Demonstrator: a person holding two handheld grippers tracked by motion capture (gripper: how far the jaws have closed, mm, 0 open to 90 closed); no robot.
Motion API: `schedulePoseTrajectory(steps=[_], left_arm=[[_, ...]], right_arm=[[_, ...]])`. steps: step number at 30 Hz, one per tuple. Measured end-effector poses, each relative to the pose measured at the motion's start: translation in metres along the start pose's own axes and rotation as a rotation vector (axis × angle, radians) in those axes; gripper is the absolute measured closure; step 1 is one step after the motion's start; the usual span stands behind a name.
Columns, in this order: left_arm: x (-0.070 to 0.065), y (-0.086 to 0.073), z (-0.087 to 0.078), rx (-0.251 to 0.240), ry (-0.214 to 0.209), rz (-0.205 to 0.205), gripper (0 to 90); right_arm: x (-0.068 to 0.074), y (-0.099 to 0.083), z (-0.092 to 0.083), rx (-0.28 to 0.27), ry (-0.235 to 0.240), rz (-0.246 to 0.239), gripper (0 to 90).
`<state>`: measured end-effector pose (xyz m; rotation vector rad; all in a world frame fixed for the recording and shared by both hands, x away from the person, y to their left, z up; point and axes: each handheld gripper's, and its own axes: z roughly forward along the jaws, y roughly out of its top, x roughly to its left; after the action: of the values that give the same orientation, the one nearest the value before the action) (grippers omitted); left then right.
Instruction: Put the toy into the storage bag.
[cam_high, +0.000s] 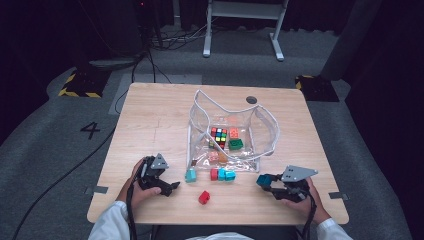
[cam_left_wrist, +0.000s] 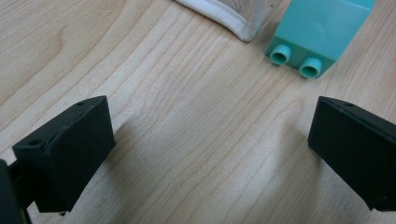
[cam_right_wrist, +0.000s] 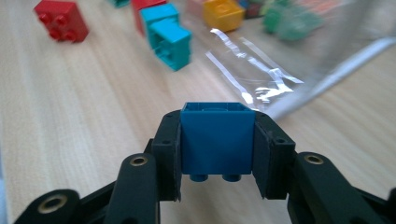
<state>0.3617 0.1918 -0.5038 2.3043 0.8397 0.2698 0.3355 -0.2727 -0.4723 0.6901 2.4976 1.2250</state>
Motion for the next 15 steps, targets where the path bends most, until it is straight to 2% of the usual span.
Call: schedulePoseTrajectory(steps=[1,3,6,10,14,15], left_arm=[[0.0,0.0,0.0,0.001,0.0,0.001,0.4],[0.0,0.0,0.0,-0.001,0.001,0.0,0.4],[0.0,0.0,0.0,-0.001,0.0,0.0,0.4],[0.0,0.0,0.0,0.0,0.0,0.001,0.4],[0.0,0.0,0.0,-0.001,0.001,0.0,0.4],[0.0,0.0,0.0,-0.001,0.0,0.0,0.4]], right_arm=[[-0.007,0.001,-0.007,-0.02,-0.025,0.001,59.3],[-0.01,0.001,-0.011,-0.023,-0.035,0.003,59.3],[-0.018,0.002,-0.02,-0.051,-0.077,0.032,59.3],[-0.029,0.004,-0.033,-0.077,-0.104,0.062,59.3],[-0.041,0.009,-0.042,-0.1,-0.142,0.071,59.3],[-0.047,0.013,-0.048,-0.12,-0.154,0.082,59.3]])
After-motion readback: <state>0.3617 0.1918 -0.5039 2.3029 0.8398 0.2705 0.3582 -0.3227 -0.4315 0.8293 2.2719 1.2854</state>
